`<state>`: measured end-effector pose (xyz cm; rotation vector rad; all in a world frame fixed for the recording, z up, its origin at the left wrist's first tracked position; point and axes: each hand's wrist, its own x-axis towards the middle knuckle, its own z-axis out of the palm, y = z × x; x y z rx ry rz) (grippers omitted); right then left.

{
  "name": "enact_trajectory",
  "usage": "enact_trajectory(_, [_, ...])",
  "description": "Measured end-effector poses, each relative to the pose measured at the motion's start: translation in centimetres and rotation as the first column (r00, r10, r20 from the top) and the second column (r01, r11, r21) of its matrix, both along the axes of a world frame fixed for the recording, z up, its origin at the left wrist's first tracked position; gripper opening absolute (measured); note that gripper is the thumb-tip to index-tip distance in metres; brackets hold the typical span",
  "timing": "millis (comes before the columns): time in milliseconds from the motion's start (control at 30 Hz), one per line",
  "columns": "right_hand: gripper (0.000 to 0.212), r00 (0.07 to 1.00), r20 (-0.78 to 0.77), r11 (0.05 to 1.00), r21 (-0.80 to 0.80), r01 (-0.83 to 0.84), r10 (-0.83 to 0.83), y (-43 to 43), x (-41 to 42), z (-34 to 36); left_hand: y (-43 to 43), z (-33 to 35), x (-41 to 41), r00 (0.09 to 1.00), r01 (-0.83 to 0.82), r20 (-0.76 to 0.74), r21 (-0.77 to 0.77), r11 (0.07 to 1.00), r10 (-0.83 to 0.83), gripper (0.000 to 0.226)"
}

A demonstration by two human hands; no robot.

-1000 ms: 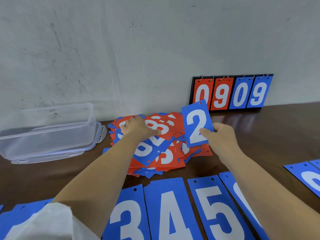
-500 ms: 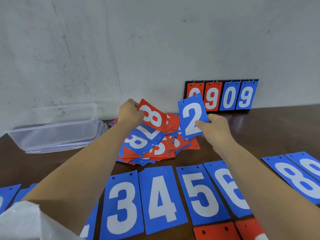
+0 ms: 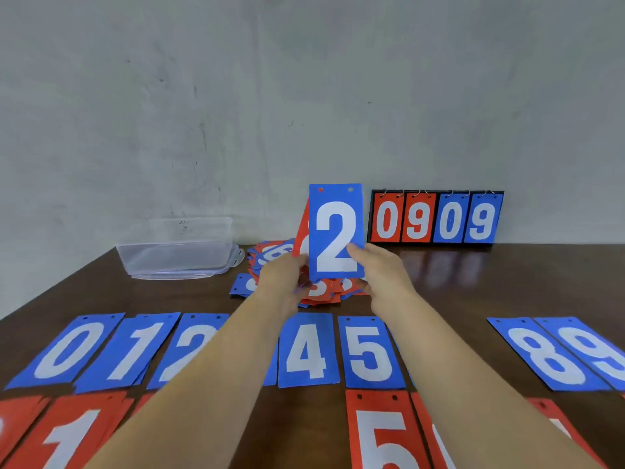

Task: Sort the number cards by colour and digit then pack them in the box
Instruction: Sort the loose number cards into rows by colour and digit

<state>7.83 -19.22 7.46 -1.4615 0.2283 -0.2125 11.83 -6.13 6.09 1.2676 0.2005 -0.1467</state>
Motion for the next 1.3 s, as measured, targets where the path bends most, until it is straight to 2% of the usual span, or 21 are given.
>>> enact_trajectory(100, [0.010, 0.999, 0.014, 0.999, -0.037, -0.033, 0.034, -0.1, -2.3, -0.2, -1.0, -0.4, -3.6, 0.994, 0.039, -0.091, -0.196, 0.980, -0.058, 0.021])
enact_trajectory(200, [0.015, 0.999, 0.031, 0.992, -0.127, -0.005, 0.010, -1.1, -4.8, -0.5, -1.7, -1.0, -6.5, 0.990, 0.119, -0.051, -0.221, 0.968, -0.133, 0.025])
enact_trajectory(267, [0.013, 0.999, 0.047, 0.985, -0.173, 0.005, 0.003, -2.0, -6.3, -0.8, -2.4, -1.1, -8.2, 0.992, 0.122, 0.005, -0.125, 0.985, -0.122, 0.026])
enact_trajectory(333, [0.024, 0.998, 0.057, 0.974, -0.228, 0.013, 0.001, -2.8, -7.7, -1.1, -2.9, -1.2, -9.3, 0.995, 0.021, 0.092, 0.075, 0.997, -0.028, 0.022])
enact_trajectory(433, [0.037, 0.997, 0.076, 0.947, -0.321, -0.002, 0.028, -3.3, -9.8, -1.4, -3.2, -1.7, -11.4, 0.951, -0.125, 0.310, 0.314, 0.941, 0.023, 0.014])
enact_trajectory(500, [0.036, 0.994, 0.092, 0.924, -0.381, -0.021, 0.061, -3.7, -10.7, -2.0, -3.1, -2.2, -12.9, 0.925, -0.213, 0.377, 0.398, 0.892, 0.053, 0.022])
enact_trajectory(633, [0.037, 0.988, 0.131, 0.902, -0.431, -0.021, 0.085, -2.9, -12.6, -2.9, -2.3, -2.6, -15.8, 0.919, -0.285, 0.380, 0.452, 0.845, 0.107, 0.023])
enact_trajectory(733, [0.035, 0.974, 0.209, 0.898, -0.440, 0.016, 0.085, -1.6, -13.9, -3.5, -0.5, -3.1, -17.4, 0.931, -0.285, 0.337, 0.429, 0.857, 0.141, 0.020])
enact_trajectory(867, [0.017, 0.964, 0.247, 0.853, -0.520, 0.045, 0.100, 0.1, -14.6, -3.7, 3.8, -3.2, -17.8, 0.942, -0.289, 0.286, 0.427, 0.857, 0.176, 0.018])
enact_trajectory(967, [0.024, 0.966, 0.243, 0.839, -0.540, 0.061, 0.086, 1.2, -14.2, -4.1, 7.5, -2.9, -17.3, 0.942, -0.301, 0.276, 0.444, 0.844, 0.190, 0.016])
enact_trajectory(1167, [0.059, 0.981, 0.185, 0.853, -0.502, 0.142, -0.054, 3.0, -13.1, -4.9, 15.8, -2.4, -13.7, 0.945, -0.318, 0.246, 0.549, 0.773, 0.215, 0.015])
enact_trajectory(1300, [0.055, 0.982, 0.147, 0.854, -0.488, 0.179, -0.122, 3.3, -12.5, -5.2, 19.4, -2.6, -10.0, 0.959, -0.277, 0.235, 0.663, 0.696, 0.158, 0.013])
